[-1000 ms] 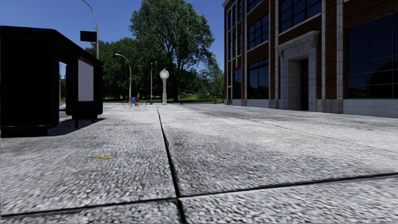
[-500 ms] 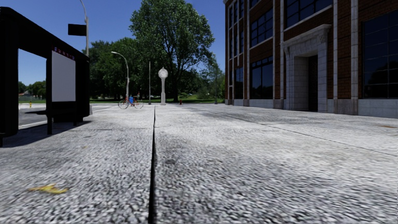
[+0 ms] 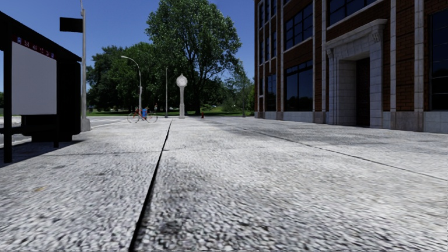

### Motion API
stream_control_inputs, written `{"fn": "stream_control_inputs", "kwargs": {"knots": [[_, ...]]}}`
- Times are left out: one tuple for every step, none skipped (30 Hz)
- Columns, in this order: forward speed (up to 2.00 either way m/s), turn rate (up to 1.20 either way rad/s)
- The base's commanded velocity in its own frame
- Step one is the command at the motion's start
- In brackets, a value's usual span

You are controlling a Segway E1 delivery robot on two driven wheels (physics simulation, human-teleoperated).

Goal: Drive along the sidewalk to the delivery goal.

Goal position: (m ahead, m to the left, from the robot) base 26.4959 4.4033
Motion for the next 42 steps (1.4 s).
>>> {"fn": "stream_control_inputs", "kwargs": {"knots": [[2.0, 0.0], [2.0, 0.0], [2.0, 0.0], [2.0, 0.0], [2.0, 0.0], [2.0, 0.0], [2.0, 0.0], [2.0, 0.0], [2.0, 0.0], [2.0, 0.0], [2.0, 0.0], [2.0, 0.0], [2.0, 0.0], [2.0, 0.0], [2.0, 0.0], [2.0, 0.0], [2.0, 0.0], [2.0, 0.0], [2.0, 0.0], [2.0, 0.0], [2.0, 0.0], [2.0, 0.0], [2.0, 0.0], [2.0, 0.0], [2.0, 0.0], [2.0, 0.0], [2.0, 0.0], [2.0, 0.0], [2.0, 0.0], [2.0, 0.0], [2.0, 0.0], [2.0, 0.0], [2.0, 0.0], [2.0, 0.0], [2.0, 0.0], [2.0, 0.0], [2.0, 0.0], [2.0, 0.0], [2.0, 0.0], [2.0, 0.0], [2.0, 0.0], [2.0, 0.0]]}}
